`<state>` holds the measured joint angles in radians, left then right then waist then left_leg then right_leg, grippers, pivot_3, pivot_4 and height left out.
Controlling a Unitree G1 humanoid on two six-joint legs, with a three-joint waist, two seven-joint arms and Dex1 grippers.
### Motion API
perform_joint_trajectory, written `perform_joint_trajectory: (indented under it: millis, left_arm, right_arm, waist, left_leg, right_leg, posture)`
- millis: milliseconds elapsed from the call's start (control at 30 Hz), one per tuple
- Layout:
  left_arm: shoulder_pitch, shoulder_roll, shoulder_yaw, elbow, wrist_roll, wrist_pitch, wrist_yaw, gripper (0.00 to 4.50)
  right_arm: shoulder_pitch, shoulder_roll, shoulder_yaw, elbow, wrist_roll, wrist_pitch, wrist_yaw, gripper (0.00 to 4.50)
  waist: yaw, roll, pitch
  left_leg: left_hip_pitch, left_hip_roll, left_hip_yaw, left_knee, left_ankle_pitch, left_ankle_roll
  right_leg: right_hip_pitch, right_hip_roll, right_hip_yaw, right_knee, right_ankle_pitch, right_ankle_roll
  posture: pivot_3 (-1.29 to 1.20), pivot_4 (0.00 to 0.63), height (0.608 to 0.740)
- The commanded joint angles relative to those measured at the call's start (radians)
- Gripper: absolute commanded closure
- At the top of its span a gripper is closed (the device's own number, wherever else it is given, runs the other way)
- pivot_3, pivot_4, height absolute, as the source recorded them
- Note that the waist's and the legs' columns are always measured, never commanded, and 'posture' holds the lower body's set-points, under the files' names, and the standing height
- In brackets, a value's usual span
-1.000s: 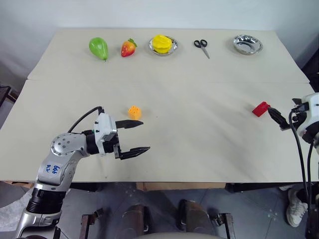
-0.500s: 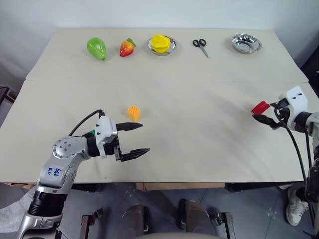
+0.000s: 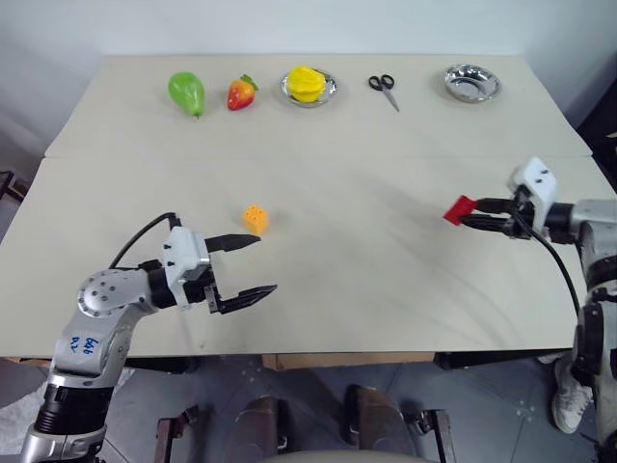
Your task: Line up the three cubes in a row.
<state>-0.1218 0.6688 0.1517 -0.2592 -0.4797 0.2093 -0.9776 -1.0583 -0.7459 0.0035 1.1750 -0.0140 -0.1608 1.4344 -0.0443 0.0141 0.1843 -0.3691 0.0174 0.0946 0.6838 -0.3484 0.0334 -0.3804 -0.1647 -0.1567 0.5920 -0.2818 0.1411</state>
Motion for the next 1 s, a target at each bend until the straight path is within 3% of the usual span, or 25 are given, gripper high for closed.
perform_joint_trajectory:
  millis: [33,233,467,667,767,867,1000]
  left_arm:
    - [0.036,0.006,0.069,0.018,-0.024,-0.020,0.004,0.00]
    - [0.091,0.001,0.111,0.020,-0.022,-0.030,0.020,0.00]
    - [0.119,0.003,0.135,-0.011,-0.031,-0.025,0.036,0.00]
    - [0.149,0.009,0.165,-0.035,-0.055,0.003,0.042,0.00]
    - [0.185,0.019,0.244,-0.044,-0.080,0.008,0.057,0.00]
    - [0.242,0.031,0.374,-0.016,-0.103,-0.001,0.062,0.00]
    - [0.321,0.030,0.544,0.058,-0.116,-0.057,0.041,0.00]
  right_arm:
    - [-0.046,0.077,0.063,-0.100,0.000,-0.035,0.145,2.92]
    - [-0.042,0.171,0.162,-0.116,-0.016,-0.097,0.180,2.92]
    - [-0.057,0.167,0.207,-0.037,-0.059,-0.170,0.169,2.92]
    - [-0.058,0.157,0.169,-0.029,-0.026,-0.174,0.172,0.98]
    - [-0.029,0.112,0.137,-0.091,0.074,-0.203,0.180,0.08]
    - [0.046,0.044,0.114,-0.228,0.228,-0.164,0.180,0.01]
    - [0.266,-0.055,0.112,-0.536,0.513,-0.026,0.180,0.01]
  waist:
    - [-0.007,0.000,0.000]
    - [0.020,0.000,0.000]
    - [0.014,0.000,0.000]
    - [0.013,0.001,0.001]
    - [0.014,0.001,0.001]
    - [0.017,0.001,0.001]
    - [0.018,0.000,0.001]
  left_leg:
    - [0.000,0.001,0.000,0.000,0.000,-0.001]
    - [-0.002,-0.001,-0.002,0.000,0.000,-0.001]
    - [-0.002,-0.002,-0.003,0.000,0.000,-0.001]
    - [-0.001,-0.001,-0.002,0.000,0.000,-0.001]
    - [-0.001,-0.001,-0.002,0.000,0.000,-0.001]
    - [-0.002,0.000,-0.003,0.000,0.000,-0.001]
    - [-0.002,0.000,-0.003,-0.001,0.000,-0.001]
  right_leg:
    - [0.000,0.001,0.000,0.001,0.000,0.000]
    - [0.000,-0.002,-0.001,0.001,0.000,-0.001]
    - [0.000,-0.002,-0.002,0.001,0.000,0.000]
    - [0.000,-0.001,-0.001,0.001,0.000,-0.001]
    - [0.000,-0.001,-0.001,0.001,0.000,0.000]
    - [0.000,-0.001,-0.001,0.000,0.000,0.000]
    - [0.000,-0.001,-0.002,-0.001,0.000,0.000]
  posture:
    - [0.00,0.150,0.740]
    - [0.00,0.150,0.740]
    - [0.00,0.150,0.740]
    - [0.00,0.150,0.740]
    - [0.00,0.150,0.740]
    - [0.00,0.150,0.740]
    - [0.00,0.150,0.740]
